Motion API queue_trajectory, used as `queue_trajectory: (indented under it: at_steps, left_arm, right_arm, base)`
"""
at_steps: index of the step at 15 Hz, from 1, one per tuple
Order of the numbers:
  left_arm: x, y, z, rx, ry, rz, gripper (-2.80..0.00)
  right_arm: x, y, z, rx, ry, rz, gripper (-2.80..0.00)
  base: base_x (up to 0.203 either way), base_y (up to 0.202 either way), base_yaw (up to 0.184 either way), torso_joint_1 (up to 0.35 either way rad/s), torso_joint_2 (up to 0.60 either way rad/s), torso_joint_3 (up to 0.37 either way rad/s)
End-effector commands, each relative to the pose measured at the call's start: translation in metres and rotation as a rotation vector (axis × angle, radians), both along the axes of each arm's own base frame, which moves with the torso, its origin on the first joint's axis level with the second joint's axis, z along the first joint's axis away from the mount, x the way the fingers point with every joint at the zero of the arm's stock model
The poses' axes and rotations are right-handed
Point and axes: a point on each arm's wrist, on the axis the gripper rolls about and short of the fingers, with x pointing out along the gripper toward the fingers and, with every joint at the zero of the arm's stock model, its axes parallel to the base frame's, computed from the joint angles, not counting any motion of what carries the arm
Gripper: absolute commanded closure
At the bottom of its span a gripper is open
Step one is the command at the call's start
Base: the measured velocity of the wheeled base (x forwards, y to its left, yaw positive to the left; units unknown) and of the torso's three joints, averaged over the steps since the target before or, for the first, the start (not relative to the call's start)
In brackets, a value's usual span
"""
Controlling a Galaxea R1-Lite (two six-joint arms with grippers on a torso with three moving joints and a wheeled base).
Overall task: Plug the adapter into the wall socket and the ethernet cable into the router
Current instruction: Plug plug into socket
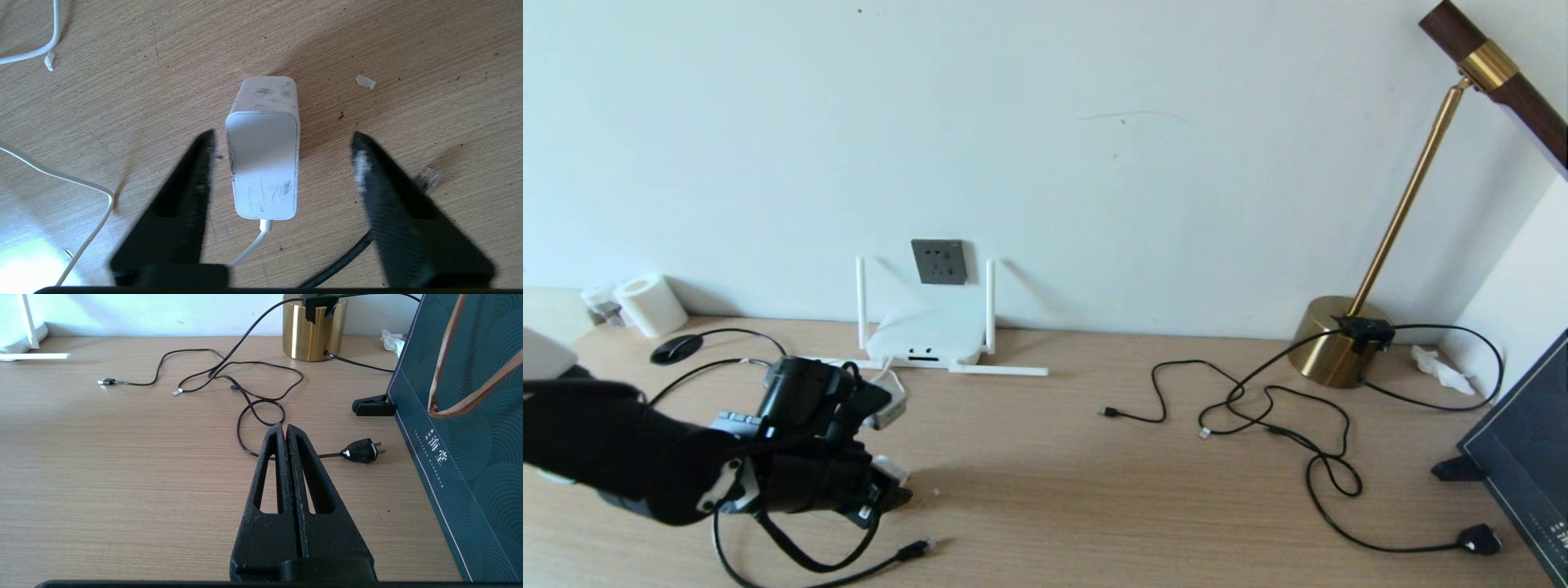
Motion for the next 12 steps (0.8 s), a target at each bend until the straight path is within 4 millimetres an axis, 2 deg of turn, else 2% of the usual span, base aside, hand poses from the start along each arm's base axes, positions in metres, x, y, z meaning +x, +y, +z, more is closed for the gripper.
queue_trajectory:
  at_steps: [1, 7, 10, 12]
  left_arm:
    - [0.000, 0.000, -0.002, 0.002, 0.007, -0.002, 0.00]
    - [-0.005, 0.001, 0.001, 0.002, 0.002, -0.003, 0.00]
    - [-0.005, 0.001, 0.024, -0.021, -0.086, -0.003, 0.00]
    - [0.003, -0.001, 0.056, -0.065, -0.206, -0.001, 0.00]
  right_arm:
    - [0.000, 0.000, 0.000, 0.000, 0.001, 0.000, 0.00]
    - [0.000, 0.000, 0.000, 0.000, 0.001, 0.000, 0.00]
    - [0.000, 0.000, 0.000, 0.000, 0.001, 0.000, 0.00]
    - [0.000, 0.000, 0.000, 0.000, 0.001, 0.000, 0.00]
  base:
    - [0.000, 0.000, 0.000, 0.000, 0.00, 0.000]
    - [0.000, 0.000, 0.000, 0.000, 0.00, 0.000]
    - [0.000, 0.000, 0.000, 0.000, 0.00, 0.000]
    - [0.000, 0.000, 0.000, 0.000, 0.00, 0.000]
